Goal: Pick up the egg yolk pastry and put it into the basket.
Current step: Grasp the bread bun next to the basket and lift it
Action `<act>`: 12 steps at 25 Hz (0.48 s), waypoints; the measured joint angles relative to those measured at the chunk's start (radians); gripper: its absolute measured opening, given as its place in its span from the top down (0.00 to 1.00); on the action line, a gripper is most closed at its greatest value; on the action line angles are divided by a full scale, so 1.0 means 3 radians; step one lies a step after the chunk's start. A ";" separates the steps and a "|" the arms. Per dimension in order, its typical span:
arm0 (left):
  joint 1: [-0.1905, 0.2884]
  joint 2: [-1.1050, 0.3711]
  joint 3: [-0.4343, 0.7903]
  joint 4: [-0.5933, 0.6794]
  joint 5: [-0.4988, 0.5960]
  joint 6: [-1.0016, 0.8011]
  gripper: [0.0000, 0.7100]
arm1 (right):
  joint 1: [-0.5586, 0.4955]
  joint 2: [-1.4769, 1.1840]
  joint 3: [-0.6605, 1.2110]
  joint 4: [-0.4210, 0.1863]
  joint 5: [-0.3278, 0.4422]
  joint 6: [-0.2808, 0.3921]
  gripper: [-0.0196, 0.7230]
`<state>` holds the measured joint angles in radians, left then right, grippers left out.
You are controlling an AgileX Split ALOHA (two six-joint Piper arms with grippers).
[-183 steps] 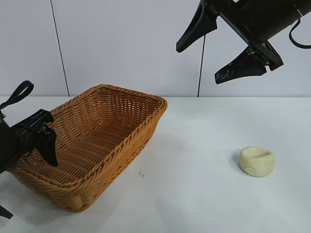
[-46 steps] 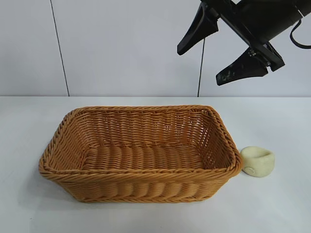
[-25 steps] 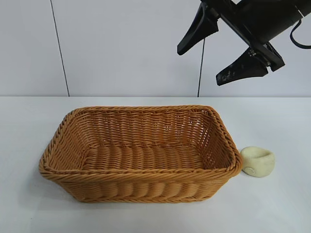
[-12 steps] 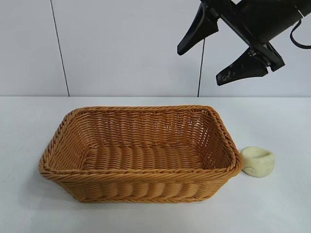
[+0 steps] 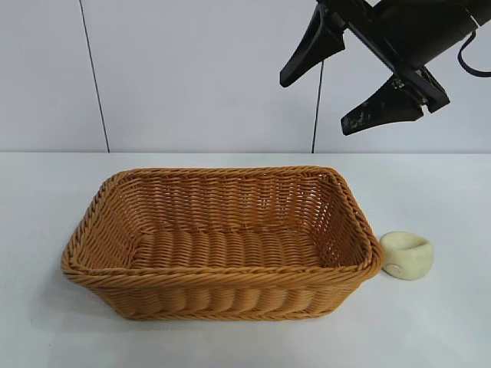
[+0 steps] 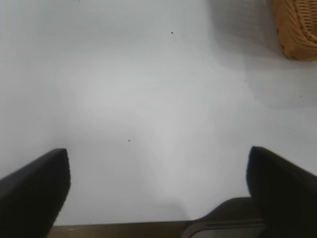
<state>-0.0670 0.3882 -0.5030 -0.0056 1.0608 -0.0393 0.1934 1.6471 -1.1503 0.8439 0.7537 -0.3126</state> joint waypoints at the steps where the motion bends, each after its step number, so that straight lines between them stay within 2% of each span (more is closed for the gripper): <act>1: 0.0000 -0.0104 0.0000 0.0000 0.0000 0.0003 0.02 | 0.0000 0.0000 0.0000 0.0000 0.0000 0.0000 0.11; 8: 0.0000 -0.1157 0.0000 0.0000 0.0003 0.0009 0.02 | 0.0000 0.0000 0.0000 0.0000 0.0000 0.0000 0.11; 12: 0.0000 -0.1301 0.0000 -0.0003 0.0006 0.0009 0.02 | 0.0000 0.0000 0.0000 0.0000 0.0061 0.0000 0.11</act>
<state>-0.0670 -0.0020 -0.5030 -0.0065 1.0628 -0.0365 0.1934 1.6471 -1.1503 0.8439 0.7721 -0.3126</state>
